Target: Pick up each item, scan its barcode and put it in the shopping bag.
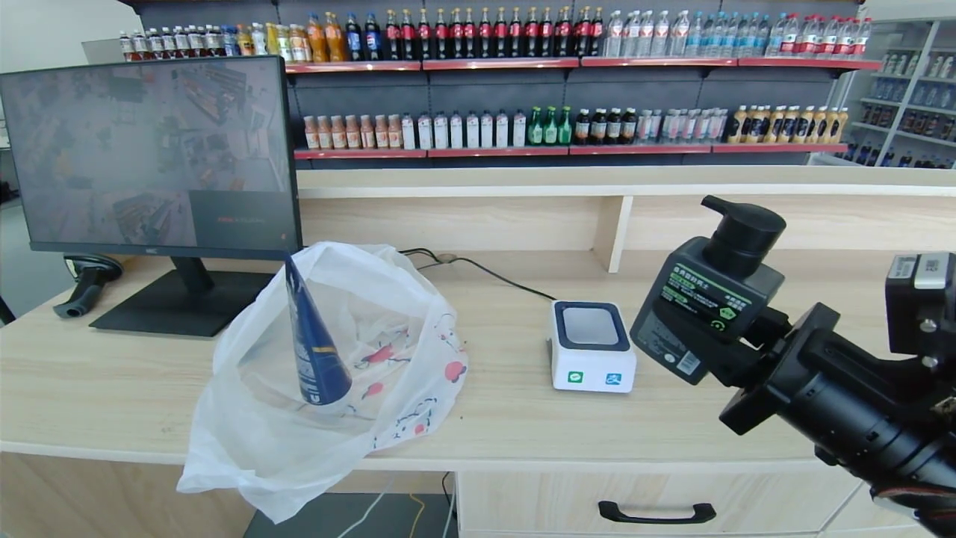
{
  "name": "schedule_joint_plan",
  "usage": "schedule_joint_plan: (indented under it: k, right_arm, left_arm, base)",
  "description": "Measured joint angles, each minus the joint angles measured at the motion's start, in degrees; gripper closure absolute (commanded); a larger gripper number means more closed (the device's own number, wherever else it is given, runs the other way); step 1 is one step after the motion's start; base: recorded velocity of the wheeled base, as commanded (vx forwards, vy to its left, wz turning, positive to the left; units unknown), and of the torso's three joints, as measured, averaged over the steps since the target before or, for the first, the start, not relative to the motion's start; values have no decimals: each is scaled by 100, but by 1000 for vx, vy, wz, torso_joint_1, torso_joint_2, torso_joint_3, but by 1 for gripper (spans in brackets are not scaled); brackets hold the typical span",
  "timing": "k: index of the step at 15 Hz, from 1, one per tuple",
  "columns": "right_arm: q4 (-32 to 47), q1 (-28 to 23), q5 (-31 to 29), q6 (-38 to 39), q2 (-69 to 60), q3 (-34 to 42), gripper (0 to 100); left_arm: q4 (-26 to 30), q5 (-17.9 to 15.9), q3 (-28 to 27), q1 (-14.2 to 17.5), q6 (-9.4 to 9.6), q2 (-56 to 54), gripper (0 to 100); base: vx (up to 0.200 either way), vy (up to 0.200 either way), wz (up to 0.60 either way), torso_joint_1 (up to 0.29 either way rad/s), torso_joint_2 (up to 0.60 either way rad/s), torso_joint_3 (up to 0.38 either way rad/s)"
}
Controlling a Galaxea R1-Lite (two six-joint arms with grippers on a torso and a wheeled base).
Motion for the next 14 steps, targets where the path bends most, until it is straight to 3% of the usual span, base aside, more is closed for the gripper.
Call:
schedule_joint_plan:
  k: [4,8,14]
  right_arm:
    - [-4,-135,-178,-265,61,24,100]
    - [-6,-180,-1534,202,119,2,100]
    - [-1,-240,-1698,135,202,-84,100]
  left_arm:
    - [0,0,0,0,0,0,0]
    - [0,0,0,0,0,0,0]
    - [0,2,0,0,-2,0,0]
  base:
    - [0,0,0,0,0,0]
    - [0,0,0,0,0,0]
    - [0,0,0,0,0,0]
